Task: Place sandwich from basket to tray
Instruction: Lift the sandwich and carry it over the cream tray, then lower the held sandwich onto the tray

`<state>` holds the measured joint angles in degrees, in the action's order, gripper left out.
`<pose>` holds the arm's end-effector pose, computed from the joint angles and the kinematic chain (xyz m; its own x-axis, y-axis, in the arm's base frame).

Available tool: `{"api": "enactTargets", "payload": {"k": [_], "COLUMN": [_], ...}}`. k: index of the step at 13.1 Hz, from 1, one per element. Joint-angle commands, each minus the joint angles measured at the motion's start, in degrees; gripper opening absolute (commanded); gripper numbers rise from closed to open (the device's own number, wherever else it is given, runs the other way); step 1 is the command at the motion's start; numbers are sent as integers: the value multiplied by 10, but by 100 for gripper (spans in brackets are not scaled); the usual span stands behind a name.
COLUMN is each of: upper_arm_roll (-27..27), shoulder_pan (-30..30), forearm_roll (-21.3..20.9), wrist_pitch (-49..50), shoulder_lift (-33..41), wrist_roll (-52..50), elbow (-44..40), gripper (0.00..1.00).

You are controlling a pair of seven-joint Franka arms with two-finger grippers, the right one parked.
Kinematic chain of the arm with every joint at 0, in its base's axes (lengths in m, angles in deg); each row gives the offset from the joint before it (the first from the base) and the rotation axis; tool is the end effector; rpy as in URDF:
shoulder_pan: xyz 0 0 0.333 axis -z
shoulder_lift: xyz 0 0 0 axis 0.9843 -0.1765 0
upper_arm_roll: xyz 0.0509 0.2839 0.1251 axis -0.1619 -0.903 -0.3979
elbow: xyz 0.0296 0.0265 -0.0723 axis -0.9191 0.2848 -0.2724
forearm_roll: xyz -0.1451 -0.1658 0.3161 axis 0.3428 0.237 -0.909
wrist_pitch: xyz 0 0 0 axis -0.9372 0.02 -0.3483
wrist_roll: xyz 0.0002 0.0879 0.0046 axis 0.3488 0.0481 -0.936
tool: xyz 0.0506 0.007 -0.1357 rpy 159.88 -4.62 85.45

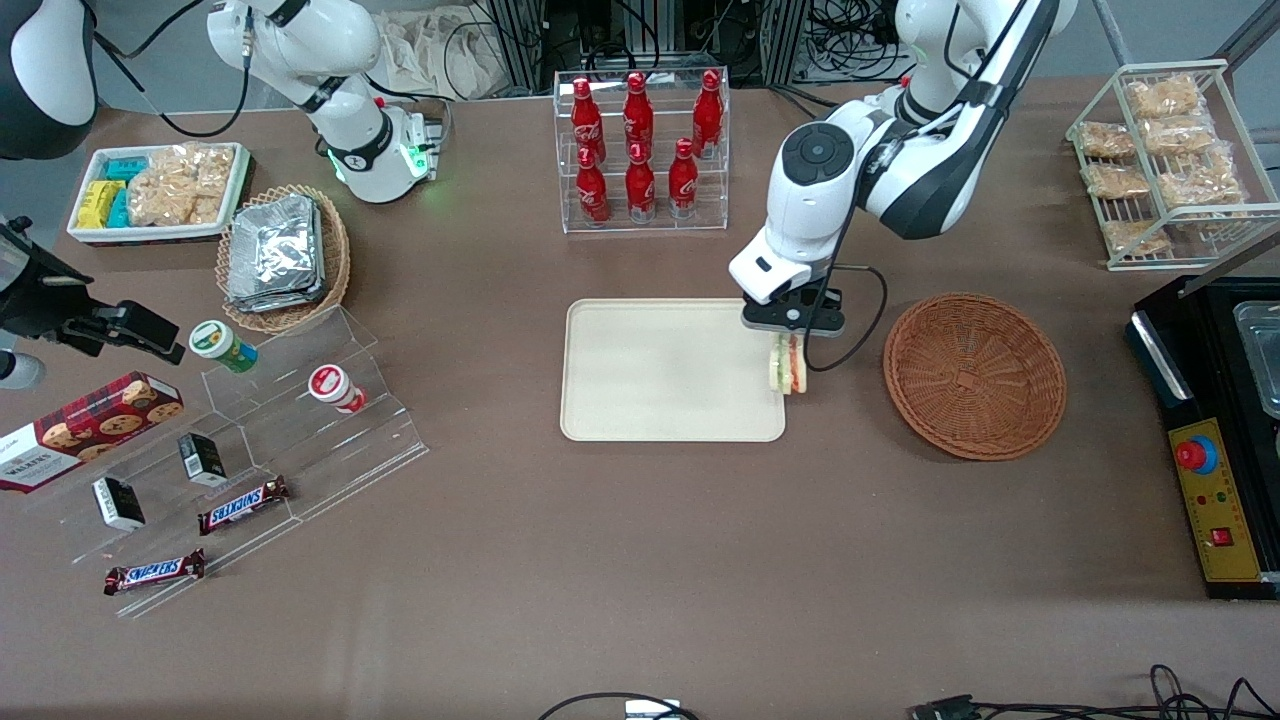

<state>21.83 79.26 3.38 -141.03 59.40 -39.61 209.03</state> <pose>0.4331 -0.3288 0.3153 0.9784 -0.1996 0.0530 -0.1957 -0.9781 -0.0712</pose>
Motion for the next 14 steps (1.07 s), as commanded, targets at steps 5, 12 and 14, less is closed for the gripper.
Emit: {"api": "enactTargets", "payload": {"k": [5,12,14], "upper_arm_roll": [2,-2,-2], "shoulder_pan": [26,47,49], "forearm_roll": [-58,-131,-181], "wrist_pitch": [-48,-52,-55], "shoulder_lift": [-104,-199,-232], "wrist_roll": [-48,-98,-138], "elbow": [-33,-64,-72], "gripper": [12,11,12]}}
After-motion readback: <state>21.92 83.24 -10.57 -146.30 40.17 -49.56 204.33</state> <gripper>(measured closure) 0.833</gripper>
